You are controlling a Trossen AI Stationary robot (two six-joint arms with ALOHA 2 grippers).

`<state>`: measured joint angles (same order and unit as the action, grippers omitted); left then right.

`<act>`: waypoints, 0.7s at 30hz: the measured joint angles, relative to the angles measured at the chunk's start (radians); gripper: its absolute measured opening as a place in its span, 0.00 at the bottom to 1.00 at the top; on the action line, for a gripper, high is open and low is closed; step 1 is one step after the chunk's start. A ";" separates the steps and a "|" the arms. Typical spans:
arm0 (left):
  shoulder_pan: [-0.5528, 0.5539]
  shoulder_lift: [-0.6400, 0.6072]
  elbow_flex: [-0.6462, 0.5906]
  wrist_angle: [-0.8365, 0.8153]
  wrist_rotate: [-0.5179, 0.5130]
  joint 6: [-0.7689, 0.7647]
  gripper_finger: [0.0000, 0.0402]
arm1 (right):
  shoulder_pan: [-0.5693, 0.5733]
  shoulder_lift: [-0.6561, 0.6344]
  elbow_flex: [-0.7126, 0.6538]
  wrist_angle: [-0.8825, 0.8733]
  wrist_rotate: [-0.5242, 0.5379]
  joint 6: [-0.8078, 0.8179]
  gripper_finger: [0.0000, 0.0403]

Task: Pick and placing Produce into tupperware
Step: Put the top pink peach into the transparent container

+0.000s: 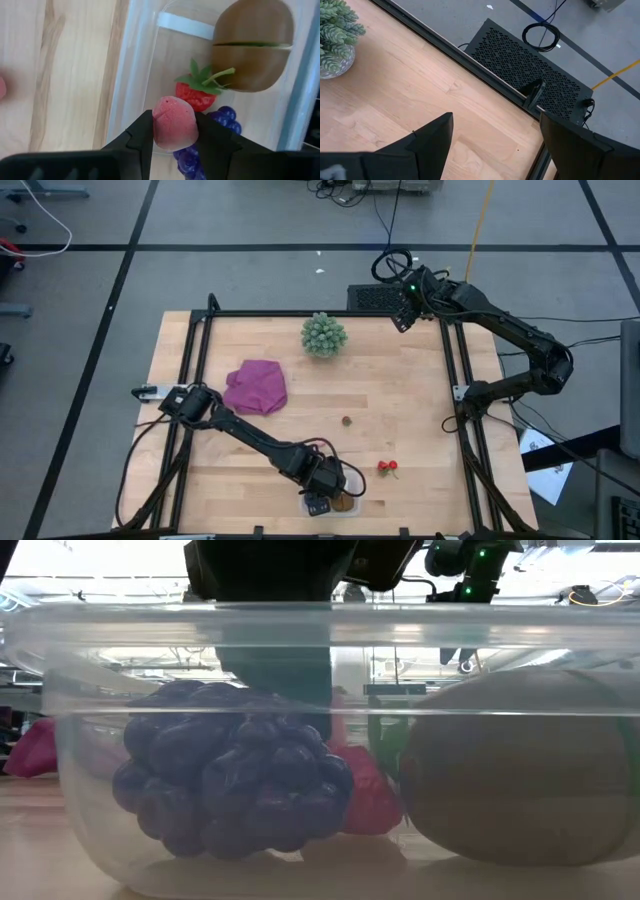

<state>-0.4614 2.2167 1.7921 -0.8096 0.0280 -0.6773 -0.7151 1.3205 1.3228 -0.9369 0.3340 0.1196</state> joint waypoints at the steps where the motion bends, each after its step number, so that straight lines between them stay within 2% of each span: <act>1: 0.000 0.000 0.001 0.001 0.000 0.000 0.30 | 0.000 0.000 0.000 0.000 0.000 0.000 0.72; 21: 0.002 0.000 0.000 0.004 0.047 0.040 0.30 | 0.000 0.000 0.000 -0.003 0.000 0.000 0.72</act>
<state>-0.4595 2.2166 1.7924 -0.8059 0.0746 -0.6368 -0.7151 1.3205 1.3228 -0.9401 0.3340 0.1196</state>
